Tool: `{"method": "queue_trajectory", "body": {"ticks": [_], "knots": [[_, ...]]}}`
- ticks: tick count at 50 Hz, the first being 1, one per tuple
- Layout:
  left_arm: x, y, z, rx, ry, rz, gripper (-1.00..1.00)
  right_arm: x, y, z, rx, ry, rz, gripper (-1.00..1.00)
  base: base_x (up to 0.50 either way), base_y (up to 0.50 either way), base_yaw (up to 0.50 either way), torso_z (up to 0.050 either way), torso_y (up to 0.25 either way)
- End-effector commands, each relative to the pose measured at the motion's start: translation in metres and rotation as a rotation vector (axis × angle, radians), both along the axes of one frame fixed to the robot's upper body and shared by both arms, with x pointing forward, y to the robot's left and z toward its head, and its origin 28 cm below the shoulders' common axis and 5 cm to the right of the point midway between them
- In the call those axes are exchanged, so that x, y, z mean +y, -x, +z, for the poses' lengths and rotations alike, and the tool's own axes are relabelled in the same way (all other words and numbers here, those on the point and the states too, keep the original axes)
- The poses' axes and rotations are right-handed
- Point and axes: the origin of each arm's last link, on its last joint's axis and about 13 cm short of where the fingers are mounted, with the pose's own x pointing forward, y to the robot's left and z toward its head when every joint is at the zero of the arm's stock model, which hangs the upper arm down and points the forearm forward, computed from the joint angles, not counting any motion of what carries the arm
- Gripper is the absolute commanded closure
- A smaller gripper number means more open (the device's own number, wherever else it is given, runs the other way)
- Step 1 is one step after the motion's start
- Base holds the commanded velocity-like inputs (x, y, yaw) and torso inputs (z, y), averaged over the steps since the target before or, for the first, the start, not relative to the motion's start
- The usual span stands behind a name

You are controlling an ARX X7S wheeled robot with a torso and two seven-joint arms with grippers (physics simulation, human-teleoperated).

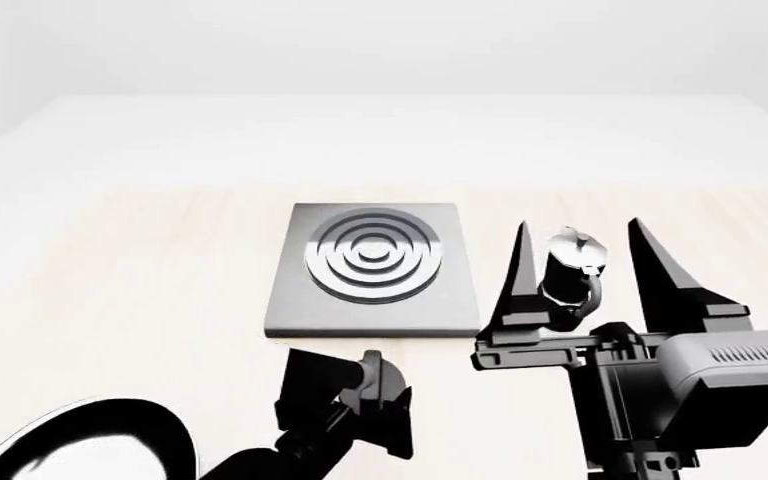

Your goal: Turn on the stove and put the moka pot on it.

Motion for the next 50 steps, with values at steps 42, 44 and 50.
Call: {"method": "queue_trajectory", "body": {"ticks": [42, 44, 50], "knots": [[-0.008, 0.004, -0.011, 0.043, 0.002, -0.040, -1.00, 0.001, 0.001, 0.001, -0.001, -0.001, 0.006, -1.00, 0.00, 0.00, 0.00, 0.000, 0.000], [-0.009, 0.004, -0.011, 0.045, 0.002, -0.044, -1.00, 0.001, 0.001, 0.001, -0.002, -0.002, 0.006, -1.00, 0.00, 0.00, 0.00, 0.000, 0.000], [-0.010, 0.003, -0.012, 0.047, 0.004, -0.047, -1.00, 0.001, 0.001, 0.000, 0.000, -0.002, 0.006, -1.00, 0.00, 0.00, 0.00, 0.000, 0.000]]}}
